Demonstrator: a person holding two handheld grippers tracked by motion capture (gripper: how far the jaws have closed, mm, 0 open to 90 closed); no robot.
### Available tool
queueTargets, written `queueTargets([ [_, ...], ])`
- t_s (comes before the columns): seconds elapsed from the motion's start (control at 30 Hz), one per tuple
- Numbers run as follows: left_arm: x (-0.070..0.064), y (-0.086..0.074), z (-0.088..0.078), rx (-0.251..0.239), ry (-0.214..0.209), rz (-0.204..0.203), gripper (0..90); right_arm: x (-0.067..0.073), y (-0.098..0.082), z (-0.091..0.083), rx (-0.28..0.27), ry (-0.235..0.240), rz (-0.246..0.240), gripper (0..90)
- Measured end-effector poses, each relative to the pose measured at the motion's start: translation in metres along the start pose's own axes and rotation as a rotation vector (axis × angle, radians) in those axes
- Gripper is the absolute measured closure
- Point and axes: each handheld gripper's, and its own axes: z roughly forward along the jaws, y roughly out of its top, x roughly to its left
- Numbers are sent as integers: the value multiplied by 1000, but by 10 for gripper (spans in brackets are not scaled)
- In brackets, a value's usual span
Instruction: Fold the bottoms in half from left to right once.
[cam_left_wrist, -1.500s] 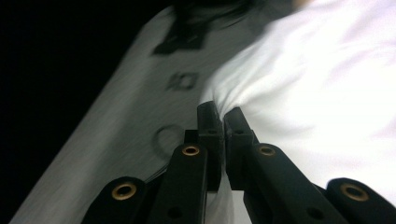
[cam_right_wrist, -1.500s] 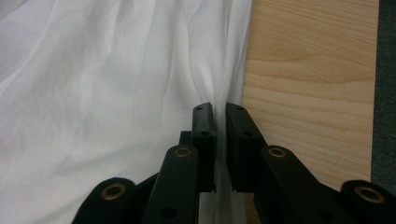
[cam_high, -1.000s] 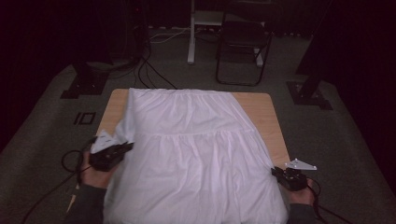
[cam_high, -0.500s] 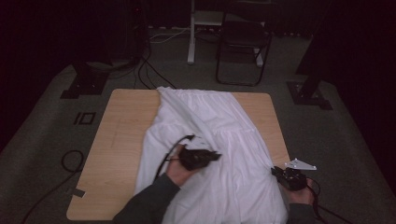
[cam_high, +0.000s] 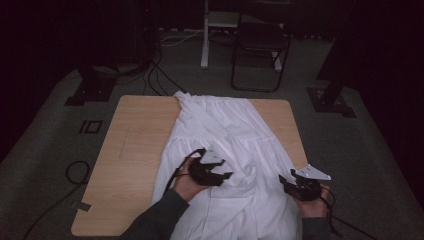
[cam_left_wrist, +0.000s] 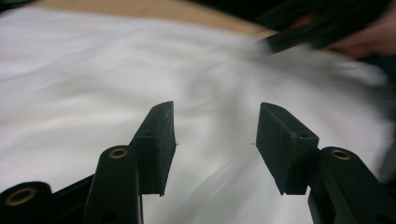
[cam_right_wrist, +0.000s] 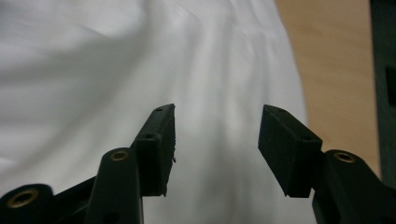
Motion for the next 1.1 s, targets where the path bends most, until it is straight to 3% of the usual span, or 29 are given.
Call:
queueTargets([
  [0.07,16,-18,-16,14,98,-31,473,15,13,-2,-20,31,-32,477],
  [0.2,44,-60,-40,52,218,-147,467,41,34,-2,-50,97,-67,459],
  [0.33,63,-102,-49,123,303,-252,448,58,49,10,-50,126,-84,365],
  [0.4,68,-116,-51,153,339,-276,418,62,53,20,-24,125,-71,298],
  [0.47,71,-124,-50,162,366,-297,381,63,52,31,-1,145,-47,290],
  [0.57,75,-129,-41,202,366,-304,367,63,47,44,33,202,6,292],
  [0.63,78,-133,-31,233,358,-314,363,65,42,51,72,201,-2,338],
  [0.67,80,-135,-27,241,329,-330,370,66,40,54,87,214,-8,388],
  [0.7,81,-136,-26,208,296,-338,415,66,38,55,95,234,-10,502],
  [0.73,81,-135,-25,194,260,-335,570,66,37,54,95,253,-25,635],
  [0.8,78,-131,-29,164,256,-330,854,65,37,50,88,249,-41,818],
  [0.87,73,-122,-40,91,246,-324,878,60,41,40,49,230,-41,877],
  [0.97,60,-99,-68,-39,246,-288,882,43,50,12,-33,189,-32,887],
  [1.03,53,-82,-79,-67,249,-249,880,28,57,-10,-104,184,-7,888],
  [1.1,46,-70,-78,-63,252,-238,830,12,62,-31,-151,112,-2,887],
])
